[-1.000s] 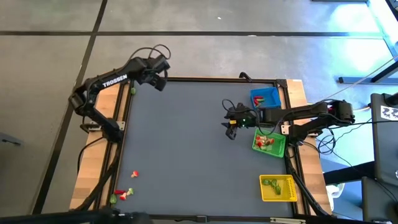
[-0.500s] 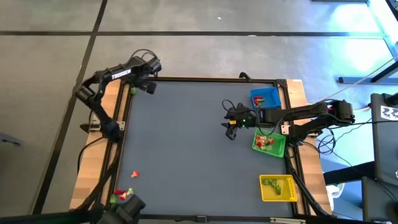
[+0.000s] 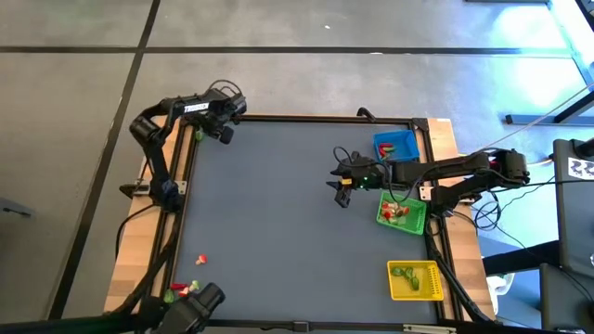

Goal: Sort produce into baskets
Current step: Put the capsicum into the yellow basket

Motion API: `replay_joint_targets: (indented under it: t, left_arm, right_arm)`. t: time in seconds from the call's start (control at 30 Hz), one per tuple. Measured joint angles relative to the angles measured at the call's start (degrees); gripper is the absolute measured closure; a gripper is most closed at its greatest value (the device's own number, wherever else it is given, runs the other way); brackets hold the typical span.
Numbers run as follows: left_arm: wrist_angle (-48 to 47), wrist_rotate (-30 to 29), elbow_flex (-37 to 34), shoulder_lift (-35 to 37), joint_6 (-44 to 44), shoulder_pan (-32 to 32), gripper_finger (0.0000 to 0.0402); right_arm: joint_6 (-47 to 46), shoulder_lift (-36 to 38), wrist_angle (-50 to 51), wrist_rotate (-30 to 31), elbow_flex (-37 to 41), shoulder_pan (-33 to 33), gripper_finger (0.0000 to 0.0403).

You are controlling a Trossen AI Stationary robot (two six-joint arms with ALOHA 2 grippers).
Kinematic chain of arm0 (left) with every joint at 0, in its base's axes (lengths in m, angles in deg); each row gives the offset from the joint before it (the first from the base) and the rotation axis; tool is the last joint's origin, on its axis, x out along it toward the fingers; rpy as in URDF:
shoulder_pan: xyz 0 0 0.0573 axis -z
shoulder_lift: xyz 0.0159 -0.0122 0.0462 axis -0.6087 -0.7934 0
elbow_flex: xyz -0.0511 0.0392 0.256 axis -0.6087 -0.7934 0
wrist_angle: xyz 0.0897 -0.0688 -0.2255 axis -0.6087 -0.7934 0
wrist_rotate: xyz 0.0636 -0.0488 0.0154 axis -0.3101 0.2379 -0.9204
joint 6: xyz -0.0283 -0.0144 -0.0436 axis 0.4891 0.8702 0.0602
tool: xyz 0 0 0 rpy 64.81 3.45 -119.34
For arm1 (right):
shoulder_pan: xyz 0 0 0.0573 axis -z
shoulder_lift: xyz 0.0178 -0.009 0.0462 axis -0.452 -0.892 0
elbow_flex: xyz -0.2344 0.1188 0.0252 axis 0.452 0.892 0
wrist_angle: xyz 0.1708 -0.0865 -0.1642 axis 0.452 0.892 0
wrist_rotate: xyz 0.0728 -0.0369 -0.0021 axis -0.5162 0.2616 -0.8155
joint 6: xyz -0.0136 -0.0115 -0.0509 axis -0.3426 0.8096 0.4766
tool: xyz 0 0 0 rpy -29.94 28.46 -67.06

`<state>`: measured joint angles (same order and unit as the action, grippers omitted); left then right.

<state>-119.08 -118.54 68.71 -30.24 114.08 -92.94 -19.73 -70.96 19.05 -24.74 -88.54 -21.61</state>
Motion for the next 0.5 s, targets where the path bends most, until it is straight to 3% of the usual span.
replay_joint_targets:
  t: [0.5]
  left_arm:
    - [-0.57,-3.79,0.68,-10.74,1.03,0.24,0.0218]
  right_arm:
    - [0.03,0.02,0.07,-0.02,0.0,-0.02,0.022]
